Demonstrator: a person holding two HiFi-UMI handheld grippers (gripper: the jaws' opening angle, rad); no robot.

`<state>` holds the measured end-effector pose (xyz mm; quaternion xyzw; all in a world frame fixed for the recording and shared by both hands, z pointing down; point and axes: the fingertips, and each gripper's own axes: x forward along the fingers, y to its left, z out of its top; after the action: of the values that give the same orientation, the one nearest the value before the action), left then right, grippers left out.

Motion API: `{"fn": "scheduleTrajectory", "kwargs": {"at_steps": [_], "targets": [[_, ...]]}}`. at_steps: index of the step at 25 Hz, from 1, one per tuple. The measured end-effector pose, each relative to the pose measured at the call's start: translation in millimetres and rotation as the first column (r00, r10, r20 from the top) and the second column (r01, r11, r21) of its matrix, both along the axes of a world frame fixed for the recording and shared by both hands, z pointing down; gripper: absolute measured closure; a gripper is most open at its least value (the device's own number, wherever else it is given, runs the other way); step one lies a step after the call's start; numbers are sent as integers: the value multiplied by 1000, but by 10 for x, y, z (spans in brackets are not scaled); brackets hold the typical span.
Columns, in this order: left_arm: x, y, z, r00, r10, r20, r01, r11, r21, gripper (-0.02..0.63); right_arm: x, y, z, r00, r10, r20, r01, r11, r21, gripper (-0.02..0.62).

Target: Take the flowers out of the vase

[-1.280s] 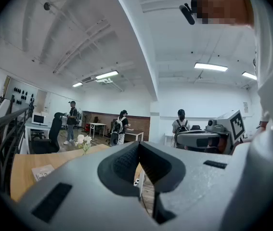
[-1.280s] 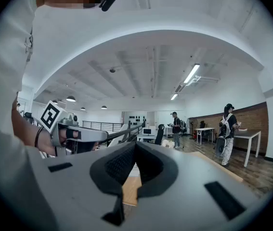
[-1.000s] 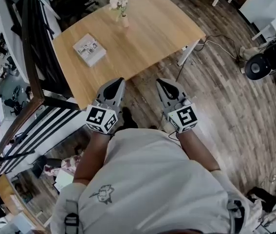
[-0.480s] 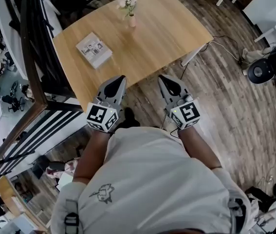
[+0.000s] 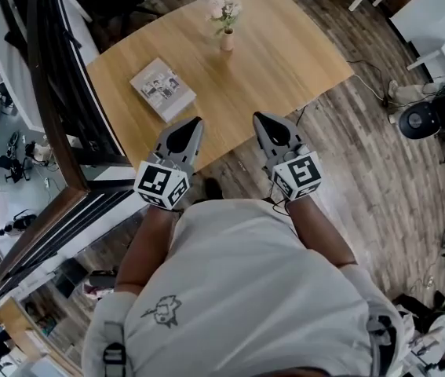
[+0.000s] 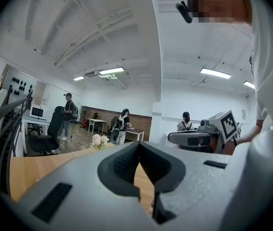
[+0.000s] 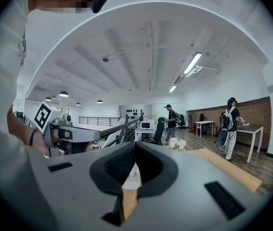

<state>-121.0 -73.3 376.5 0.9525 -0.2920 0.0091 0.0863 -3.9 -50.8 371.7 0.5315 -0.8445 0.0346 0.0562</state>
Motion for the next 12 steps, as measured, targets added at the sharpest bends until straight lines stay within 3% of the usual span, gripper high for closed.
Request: {"fn": "scheduleTrajectory", "kwargs": {"at_steps": [12], "targets": [[-144,-403,84,1000,9,-5,-9,1000,-16,601,-135,-451,54,1000,15,20,-15,1000,-13,591]]}}
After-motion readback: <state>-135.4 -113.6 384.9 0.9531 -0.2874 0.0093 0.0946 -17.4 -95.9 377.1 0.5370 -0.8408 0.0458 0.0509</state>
